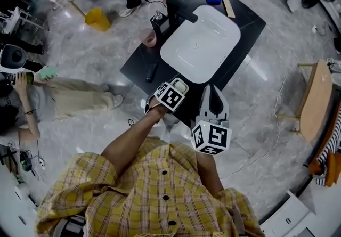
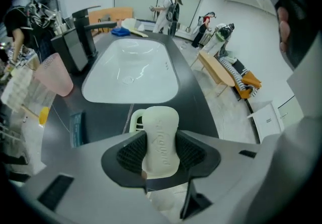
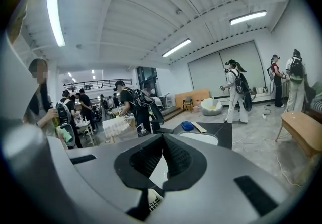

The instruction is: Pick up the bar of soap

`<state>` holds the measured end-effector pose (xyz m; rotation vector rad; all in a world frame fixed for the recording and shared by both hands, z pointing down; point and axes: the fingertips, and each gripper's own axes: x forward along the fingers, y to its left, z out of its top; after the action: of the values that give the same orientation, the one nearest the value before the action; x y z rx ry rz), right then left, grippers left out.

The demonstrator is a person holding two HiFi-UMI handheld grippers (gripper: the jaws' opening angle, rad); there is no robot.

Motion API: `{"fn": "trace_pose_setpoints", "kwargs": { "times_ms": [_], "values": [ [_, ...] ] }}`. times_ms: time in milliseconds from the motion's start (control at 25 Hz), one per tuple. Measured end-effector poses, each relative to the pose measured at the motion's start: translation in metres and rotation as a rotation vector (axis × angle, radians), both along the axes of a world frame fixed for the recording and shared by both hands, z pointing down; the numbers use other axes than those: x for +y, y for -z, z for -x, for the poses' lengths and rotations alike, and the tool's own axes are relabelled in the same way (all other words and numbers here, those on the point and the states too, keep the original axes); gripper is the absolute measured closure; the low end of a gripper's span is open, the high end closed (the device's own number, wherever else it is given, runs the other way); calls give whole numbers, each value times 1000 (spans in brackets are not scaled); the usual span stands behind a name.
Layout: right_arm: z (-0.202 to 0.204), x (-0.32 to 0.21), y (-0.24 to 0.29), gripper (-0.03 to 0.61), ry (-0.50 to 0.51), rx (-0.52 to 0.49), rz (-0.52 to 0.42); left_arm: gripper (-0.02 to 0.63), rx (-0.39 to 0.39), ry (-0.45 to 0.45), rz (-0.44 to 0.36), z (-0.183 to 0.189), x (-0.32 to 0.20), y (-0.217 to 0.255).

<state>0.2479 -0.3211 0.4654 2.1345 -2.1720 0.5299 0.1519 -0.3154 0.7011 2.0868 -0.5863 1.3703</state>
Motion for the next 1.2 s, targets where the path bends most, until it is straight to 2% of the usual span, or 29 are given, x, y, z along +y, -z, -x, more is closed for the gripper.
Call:
{"fn": "trace_pose_setpoints", "kwargs": {
  "times_ms": [440, 560, 680, 800, 920, 1200],
  "values": [
    [27, 10, 15, 558, 30, 45, -20, 427, 273, 141, -326, 11, -16, 103],
    [36, 8, 25, 558, 42, 63, -41, 426, 352, 184, -451, 17, -25, 147],
    [45, 6, 36, 558, 55, 82, -60, 427, 417, 191, -604, 22, -31, 195],
    [53, 7, 49, 558, 65, 95, -82, 426, 479, 201, -719, 29, -32, 239],
    [58, 10, 59, 558, 70, 107, -101, 428, 521, 212, -786, 34, -30, 268],
    [69, 9, 71, 558, 84, 131, -138, 426, 592, 203, -912, 38, -24, 302]
  ]
}}
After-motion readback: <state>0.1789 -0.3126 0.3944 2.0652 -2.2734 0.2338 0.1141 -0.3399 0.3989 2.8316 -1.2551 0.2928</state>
